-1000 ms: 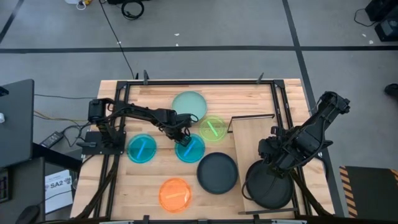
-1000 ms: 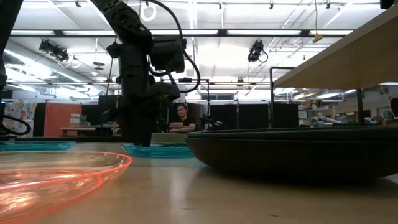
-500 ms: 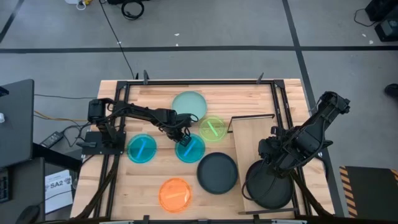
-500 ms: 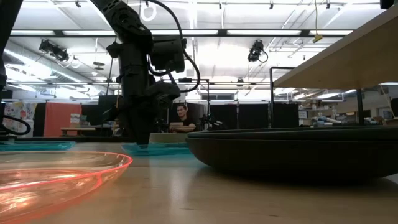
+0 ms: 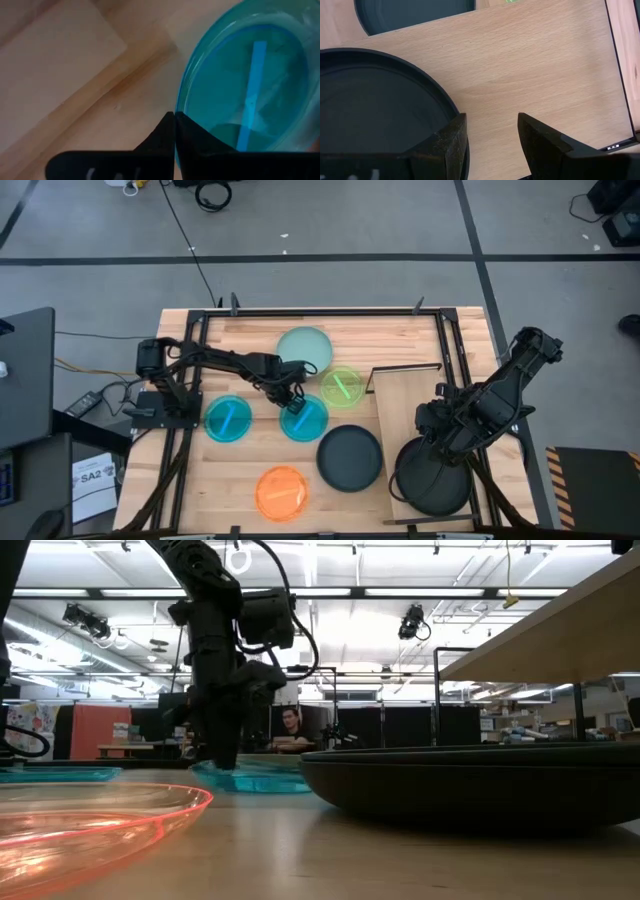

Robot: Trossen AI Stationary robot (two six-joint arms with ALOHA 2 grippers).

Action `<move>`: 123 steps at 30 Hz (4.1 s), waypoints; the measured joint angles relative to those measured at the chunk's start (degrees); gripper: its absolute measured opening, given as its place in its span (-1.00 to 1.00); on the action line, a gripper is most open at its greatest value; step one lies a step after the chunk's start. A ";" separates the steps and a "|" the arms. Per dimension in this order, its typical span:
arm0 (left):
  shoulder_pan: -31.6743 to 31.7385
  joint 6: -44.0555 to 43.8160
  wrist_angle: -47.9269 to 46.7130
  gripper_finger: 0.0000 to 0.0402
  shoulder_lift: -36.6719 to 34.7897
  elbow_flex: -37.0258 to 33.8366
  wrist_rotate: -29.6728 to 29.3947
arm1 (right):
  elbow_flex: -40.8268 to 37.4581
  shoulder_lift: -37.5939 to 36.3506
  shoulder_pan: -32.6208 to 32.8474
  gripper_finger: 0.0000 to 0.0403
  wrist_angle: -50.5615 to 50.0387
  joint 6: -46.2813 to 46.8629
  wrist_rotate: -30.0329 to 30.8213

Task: Place and stack plates onto a shelf
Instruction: Put the right blue plate on the shelf

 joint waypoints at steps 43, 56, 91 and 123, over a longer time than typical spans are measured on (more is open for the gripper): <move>0.60 5.79 9.61 -0.98 -22.65 0.02 -26.61 | 0.00 0.02 -32.20 -0.09 27.06 -17.57 12.49; 0.60 9.75 19.70 -0.98 -22.63 0.02 -26.96 | 0.00 0.02 -45.09 -0.09 43.20 -21.04 5.51; 0.60 9.55 27.63 -0.97 -22.60 0.02 -26.93 | 0.00 0.02 -48.06 -0.74 44.86 -22.53 4.25; 0.29 12.59 29.96 -0.44 -22.58 0.02 -26.69 | 0.00 0.02 -48.07 -0.96 43.00 -22.88 4.25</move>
